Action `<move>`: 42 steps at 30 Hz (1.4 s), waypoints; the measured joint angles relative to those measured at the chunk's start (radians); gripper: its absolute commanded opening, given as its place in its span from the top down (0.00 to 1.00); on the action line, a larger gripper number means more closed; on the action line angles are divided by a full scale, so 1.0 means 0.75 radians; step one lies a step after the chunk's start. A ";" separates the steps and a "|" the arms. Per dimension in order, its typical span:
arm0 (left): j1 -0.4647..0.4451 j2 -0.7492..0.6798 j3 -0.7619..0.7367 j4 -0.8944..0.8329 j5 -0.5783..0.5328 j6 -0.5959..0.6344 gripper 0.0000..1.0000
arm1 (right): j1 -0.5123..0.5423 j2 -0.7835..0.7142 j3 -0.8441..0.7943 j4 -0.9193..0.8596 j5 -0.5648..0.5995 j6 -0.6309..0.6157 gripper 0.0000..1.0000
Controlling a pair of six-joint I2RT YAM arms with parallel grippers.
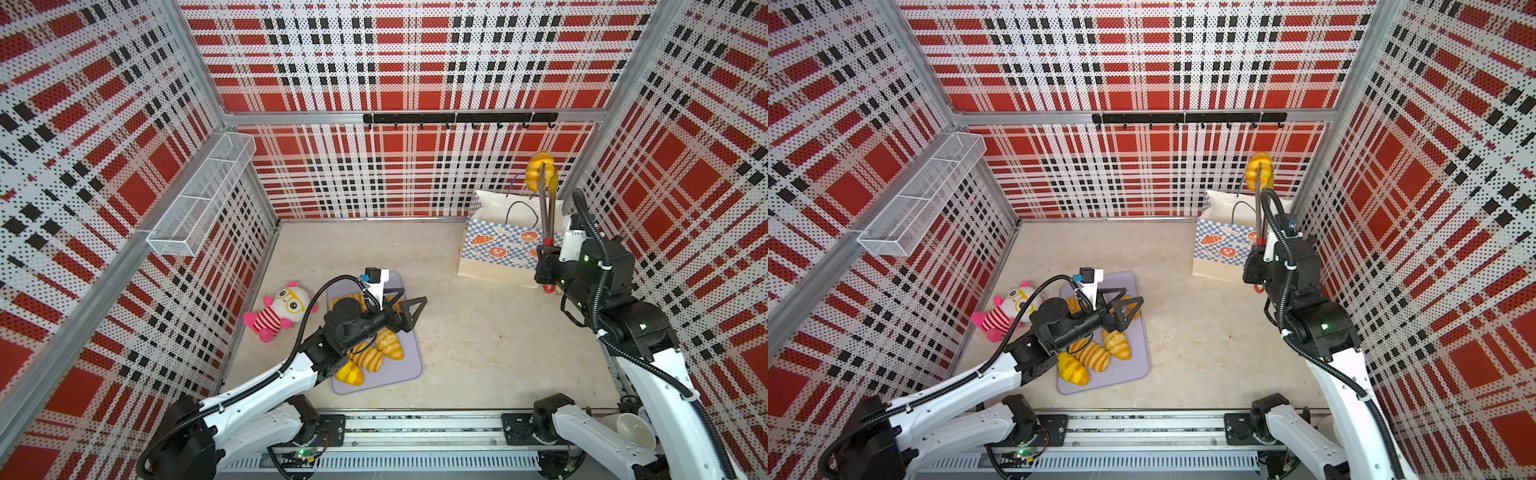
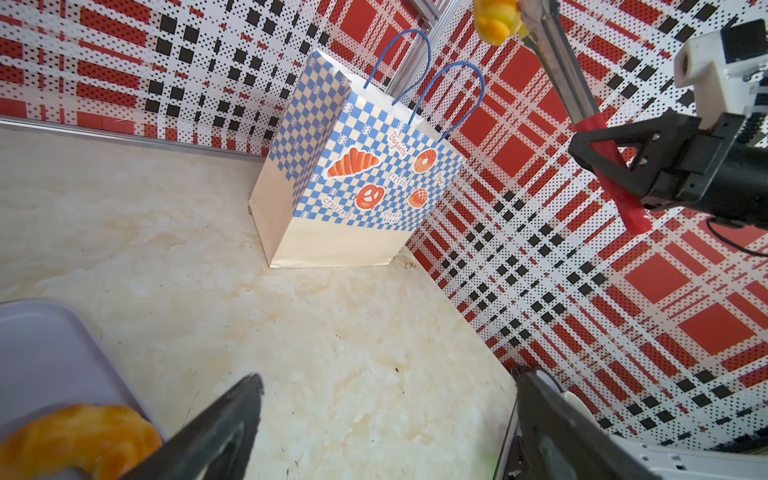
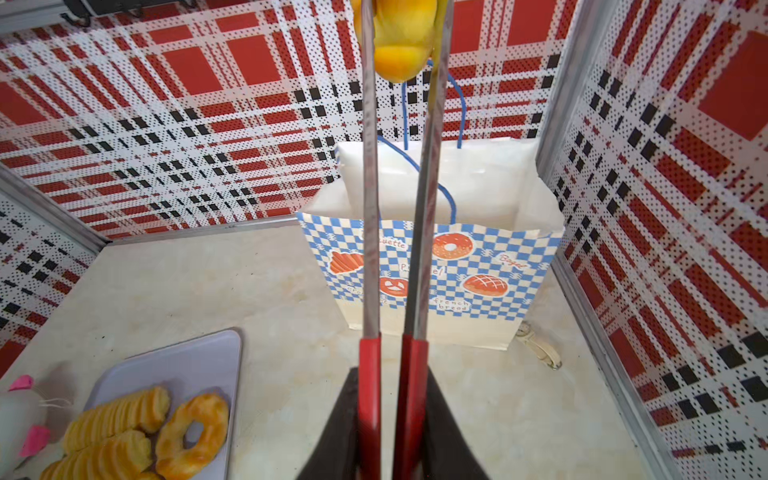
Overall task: Place the fake bread into the paper bag
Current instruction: 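Lower the tongs into the bag and open them to release the yellow bun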
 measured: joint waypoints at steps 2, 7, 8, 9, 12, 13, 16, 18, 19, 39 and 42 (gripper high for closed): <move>0.000 0.000 -0.005 0.000 0.002 0.006 0.02 | -0.079 -0.013 -0.034 0.013 -0.092 0.002 0.79; 0.000 0.002 -0.010 0.009 0.004 0.011 0.02 | -0.239 -0.003 -0.131 0.052 -0.280 0.005 0.78; 0.000 0.003 -0.010 0.010 0.003 0.011 0.02 | -0.257 0.006 -0.152 0.061 -0.305 0.006 0.78; 0.000 0.004 -0.010 0.011 0.003 0.011 0.02 | -0.267 0.014 -0.167 0.063 -0.311 0.007 0.78; 0.000 0.014 -0.010 0.017 0.004 0.011 0.02 | -0.287 0.041 -0.215 0.073 -0.351 0.010 0.78; 0.000 0.018 -0.010 0.018 0.004 0.011 0.02 | -0.288 0.049 -0.223 0.075 -0.368 0.010 0.78; 0.000 0.024 -0.010 0.018 0.004 0.011 0.02 | -0.293 0.073 -0.235 0.087 -0.381 0.012 0.78; 0.000 0.026 -0.010 0.018 0.004 0.011 0.02 | -0.297 0.084 -0.238 0.100 -0.371 0.012 0.78; 0.000 0.027 -0.010 0.018 0.004 0.011 0.02 | -0.299 0.090 -0.239 0.104 -0.363 0.011 0.78; 0.000 0.031 -0.018 0.019 0.004 0.011 0.02 | -0.316 0.158 -0.254 0.122 -0.284 0.004 0.61; 0.000 0.031 -0.018 0.019 0.004 0.011 0.02 | -0.316 0.156 -0.253 0.120 -0.261 0.002 0.60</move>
